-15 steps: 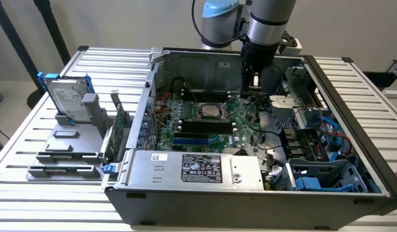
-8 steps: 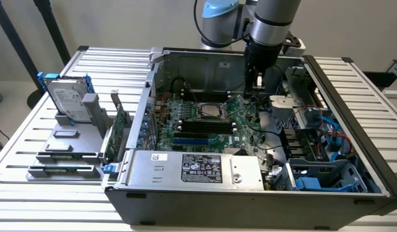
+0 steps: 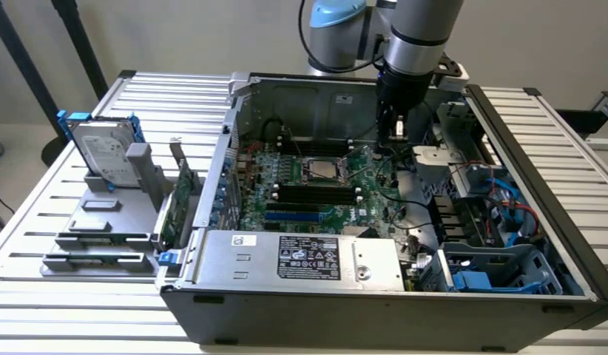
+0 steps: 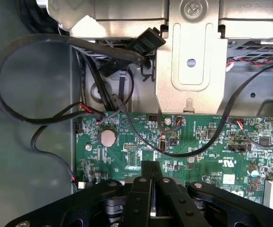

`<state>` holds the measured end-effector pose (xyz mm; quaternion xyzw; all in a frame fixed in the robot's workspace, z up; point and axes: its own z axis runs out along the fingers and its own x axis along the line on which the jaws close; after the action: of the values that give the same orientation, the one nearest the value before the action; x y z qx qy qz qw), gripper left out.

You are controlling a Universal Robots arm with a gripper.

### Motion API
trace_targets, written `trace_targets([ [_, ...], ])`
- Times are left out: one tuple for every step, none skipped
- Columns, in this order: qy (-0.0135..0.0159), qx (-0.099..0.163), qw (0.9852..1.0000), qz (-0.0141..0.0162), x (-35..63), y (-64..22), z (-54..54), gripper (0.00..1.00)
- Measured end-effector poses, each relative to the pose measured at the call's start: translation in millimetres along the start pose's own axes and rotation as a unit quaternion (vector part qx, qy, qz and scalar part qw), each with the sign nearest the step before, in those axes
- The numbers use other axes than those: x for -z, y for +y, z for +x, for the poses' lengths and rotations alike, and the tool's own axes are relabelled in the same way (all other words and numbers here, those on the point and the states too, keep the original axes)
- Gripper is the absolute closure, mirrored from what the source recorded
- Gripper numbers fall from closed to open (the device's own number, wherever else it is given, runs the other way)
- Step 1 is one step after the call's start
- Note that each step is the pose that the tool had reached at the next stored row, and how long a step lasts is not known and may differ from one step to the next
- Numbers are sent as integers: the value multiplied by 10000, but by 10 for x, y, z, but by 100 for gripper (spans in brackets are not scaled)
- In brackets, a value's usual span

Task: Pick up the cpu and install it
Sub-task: 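Close the cpu cover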

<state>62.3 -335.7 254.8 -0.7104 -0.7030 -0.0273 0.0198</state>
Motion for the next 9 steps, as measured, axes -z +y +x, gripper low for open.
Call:
trace_targets([
  [1, 4, 10000, -10, -13, 3, -1, 89],
  [1, 8, 10000, -17, -27, 4, -2, 89],
  [1, 11, 10000, -20, -45, 4, -3, 89],
  [1, 11, 10000, -22, -63, 4, -4, 89],
  [1, 12, 10000, -23, -81, 4, -5, 89],
  [2, 12, 10000, -23, -99, 3, -6, 89],
  [4, 12, 10000, -24, -118, 3, -7, 89],
  [9, 12, 10000, -24, -136, 3, -8, 89],
  [13, 12, 10000, -24, -147, 3, -9, 89],
])
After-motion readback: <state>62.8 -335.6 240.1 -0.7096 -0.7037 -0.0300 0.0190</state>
